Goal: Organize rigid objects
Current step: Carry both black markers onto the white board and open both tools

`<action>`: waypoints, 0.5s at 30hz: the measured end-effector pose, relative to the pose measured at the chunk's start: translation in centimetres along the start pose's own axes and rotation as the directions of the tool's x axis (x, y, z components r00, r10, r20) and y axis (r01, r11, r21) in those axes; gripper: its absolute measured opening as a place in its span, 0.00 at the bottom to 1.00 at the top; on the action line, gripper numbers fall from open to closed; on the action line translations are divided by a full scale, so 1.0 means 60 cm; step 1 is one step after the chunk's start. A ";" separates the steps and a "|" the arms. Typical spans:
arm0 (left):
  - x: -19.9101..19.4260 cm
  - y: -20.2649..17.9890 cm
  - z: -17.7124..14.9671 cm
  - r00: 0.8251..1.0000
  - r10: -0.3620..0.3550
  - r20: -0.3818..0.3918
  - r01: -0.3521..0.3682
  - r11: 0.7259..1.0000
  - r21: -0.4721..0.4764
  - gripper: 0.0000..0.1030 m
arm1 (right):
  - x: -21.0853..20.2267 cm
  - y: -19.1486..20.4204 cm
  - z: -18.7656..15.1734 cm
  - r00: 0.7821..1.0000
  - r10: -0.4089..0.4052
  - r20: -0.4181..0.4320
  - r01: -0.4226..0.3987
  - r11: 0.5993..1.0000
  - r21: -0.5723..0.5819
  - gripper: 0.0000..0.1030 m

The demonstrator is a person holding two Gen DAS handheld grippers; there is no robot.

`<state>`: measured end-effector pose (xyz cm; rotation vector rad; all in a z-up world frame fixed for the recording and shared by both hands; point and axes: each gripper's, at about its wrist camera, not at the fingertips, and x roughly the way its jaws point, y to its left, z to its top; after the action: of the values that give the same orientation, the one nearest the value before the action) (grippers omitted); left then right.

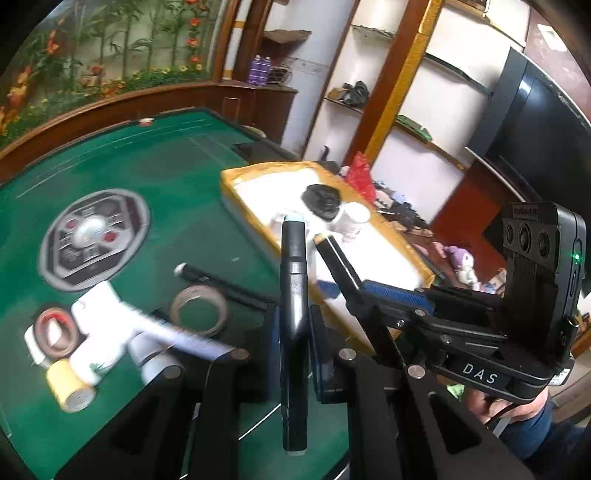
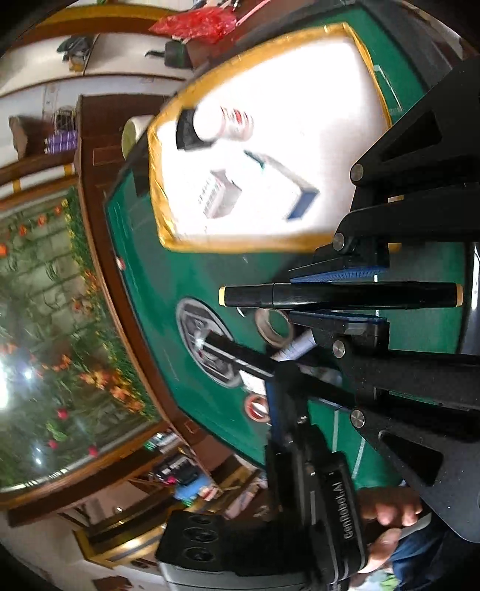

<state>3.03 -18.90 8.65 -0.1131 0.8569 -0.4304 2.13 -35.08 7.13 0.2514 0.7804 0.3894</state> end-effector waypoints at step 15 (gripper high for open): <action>0.156 -0.050 0.069 0.991 -0.084 -0.100 0.074 0.993 -0.097 0.14 | -0.019 -0.164 0.060 0.976 -0.205 0.072 0.185 0.958 0.219 0.14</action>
<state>10.55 -25.77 5.51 -0.2126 0.9775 -0.4739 6.44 -44.71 6.78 0.3853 0.7469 0.1067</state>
